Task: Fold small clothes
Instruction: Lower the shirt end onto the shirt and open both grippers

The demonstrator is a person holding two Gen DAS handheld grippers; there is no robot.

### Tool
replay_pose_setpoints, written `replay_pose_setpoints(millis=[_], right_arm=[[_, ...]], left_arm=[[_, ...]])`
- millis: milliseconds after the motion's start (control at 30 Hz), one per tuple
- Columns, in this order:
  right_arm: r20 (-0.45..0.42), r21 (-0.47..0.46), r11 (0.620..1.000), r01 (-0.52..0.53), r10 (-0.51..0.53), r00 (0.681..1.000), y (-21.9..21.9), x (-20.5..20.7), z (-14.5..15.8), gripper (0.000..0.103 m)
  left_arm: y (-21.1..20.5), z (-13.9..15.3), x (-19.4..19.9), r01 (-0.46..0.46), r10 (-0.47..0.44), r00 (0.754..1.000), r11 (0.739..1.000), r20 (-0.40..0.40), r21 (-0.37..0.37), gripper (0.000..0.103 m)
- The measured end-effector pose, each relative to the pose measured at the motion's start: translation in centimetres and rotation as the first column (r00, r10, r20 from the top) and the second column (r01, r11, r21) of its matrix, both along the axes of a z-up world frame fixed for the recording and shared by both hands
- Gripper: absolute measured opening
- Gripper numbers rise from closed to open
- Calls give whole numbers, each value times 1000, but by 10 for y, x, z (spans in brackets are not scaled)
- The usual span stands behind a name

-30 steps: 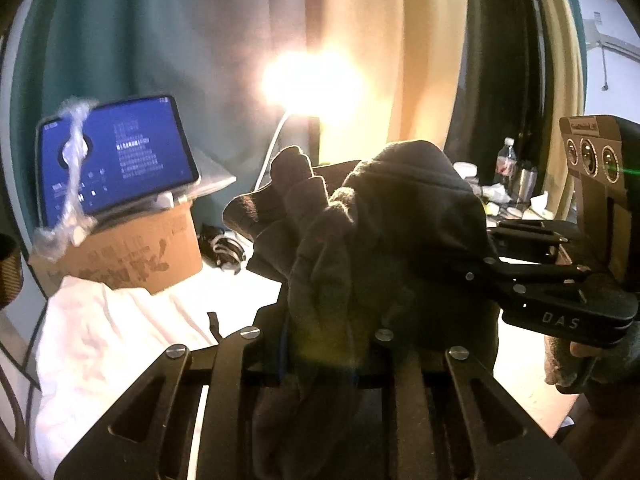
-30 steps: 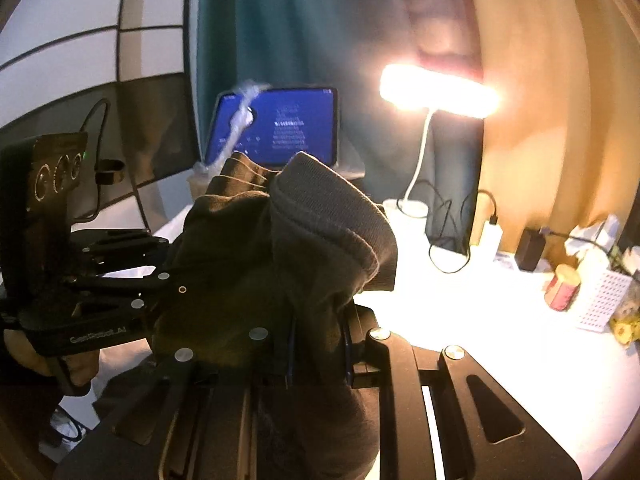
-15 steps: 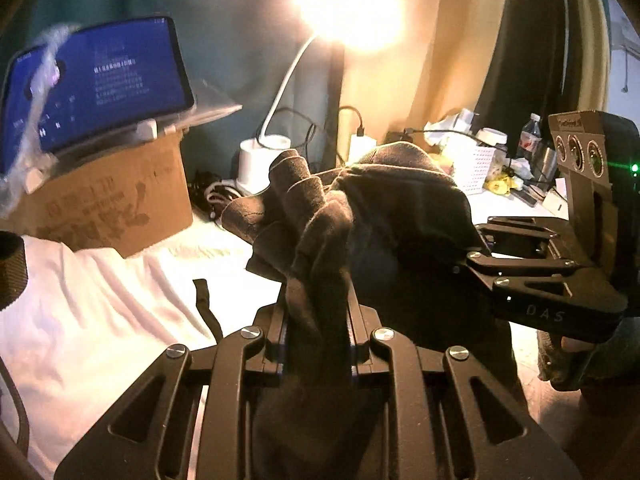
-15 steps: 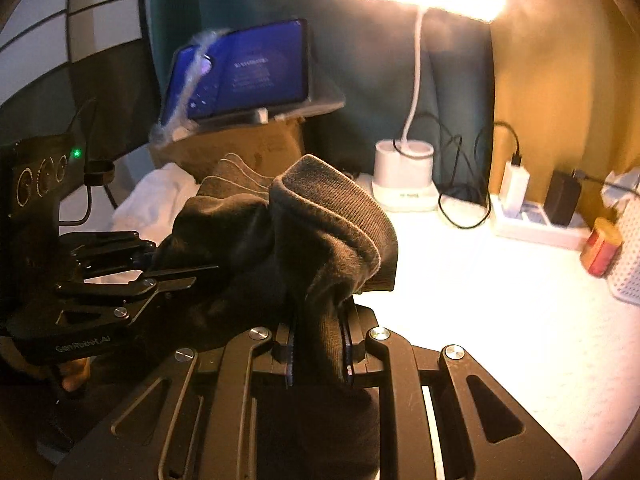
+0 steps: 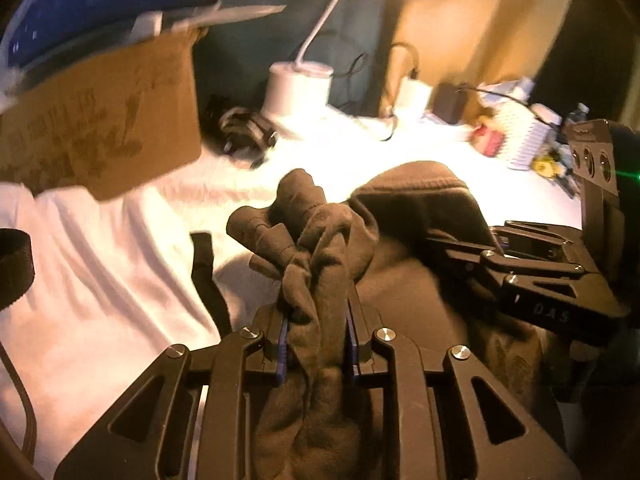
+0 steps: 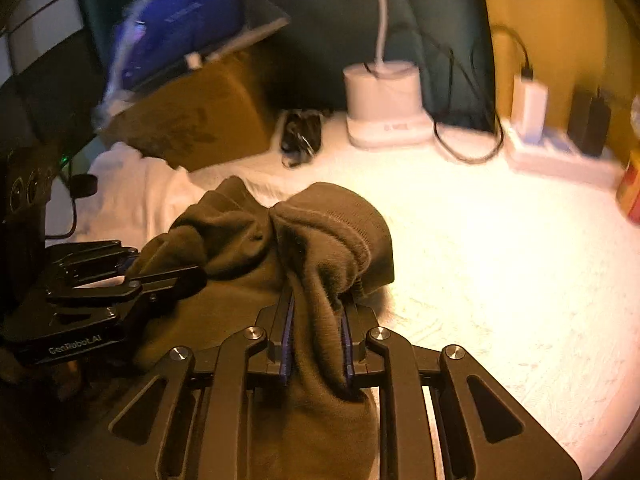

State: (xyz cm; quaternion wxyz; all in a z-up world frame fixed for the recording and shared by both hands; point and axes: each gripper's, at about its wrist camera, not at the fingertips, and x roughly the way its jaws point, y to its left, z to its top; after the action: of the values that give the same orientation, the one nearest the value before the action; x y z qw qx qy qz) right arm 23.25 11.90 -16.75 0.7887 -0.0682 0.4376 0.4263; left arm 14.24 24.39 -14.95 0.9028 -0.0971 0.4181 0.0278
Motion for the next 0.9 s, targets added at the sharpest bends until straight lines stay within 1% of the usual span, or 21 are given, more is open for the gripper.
replay_pose_setpoints(millis=[67, 133, 267, 333, 367, 467, 500, 567, 600, 633, 700, 900], right_arm=[[-11, -5, 1000, 11, -11, 1000, 0, 5, -4, 38], [-28, 4, 1000, 9, -9, 1000, -2, 9, -5, 40], [-26, -3, 1000, -9, 8, 1000, -1, 15, -4, 43], [-28, -5, 1000, -15, 15, 999, 1, 19, -3, 44], [-24, -4, 1000, -11, 11, 1000, 0, 22, -3, 44], [13, -12, 999, 42, -42, 999, -1, 32, 0, 44], [23, -11, 998, 54, -54, 998, -3, 34, 0, 46], [23, -28, 997, 67, -66, 998, -6, 39, -3, 51], [16, -38, 997, 72, -72, 997, -8, 42, -5, 55], [10, -43, 995, 89, -88, 996, -12, 44, -7, 55], [6, -46, 993, 112, -112, 994, -17, 47, -8, 56], [68, -78, 987, 144, -139, 988, -23, 41, 0, 56]], left_arm=[[5, -7, 3, -20, 20, 999, 1000, -32, -11, 24], [8, -12, 6, -35, 34, 998, 999, -57, -23, 26], [13, -13, 9, -70, 69, 996, 997, -61, -16, 31], [17, -14, 9, -92, 92, 994, 996, -64, -10, 40], [19, -14, 12, -103, 102, 993, 995, -66, -10, 41], [22, -15, 16, -119, 119, 991, 993, -67, 3, 41], [21, -15, 19, -120, 121, 990, 993, -68, 11, 41], [17, -12, 21, -116, 119, 991, 992, -68, 49, 42], [12, -9, 21, -108, 113, 991, 991, -65, 84, 42], [9, -7, 20, -105, 113, 992, 988, -61, 112, 42], [6, 0, 17, -104, 112, 993, 985, -46, 139, 42], [8, 10, 1, -133, 137, 990, 984, -24, 117, 42]])
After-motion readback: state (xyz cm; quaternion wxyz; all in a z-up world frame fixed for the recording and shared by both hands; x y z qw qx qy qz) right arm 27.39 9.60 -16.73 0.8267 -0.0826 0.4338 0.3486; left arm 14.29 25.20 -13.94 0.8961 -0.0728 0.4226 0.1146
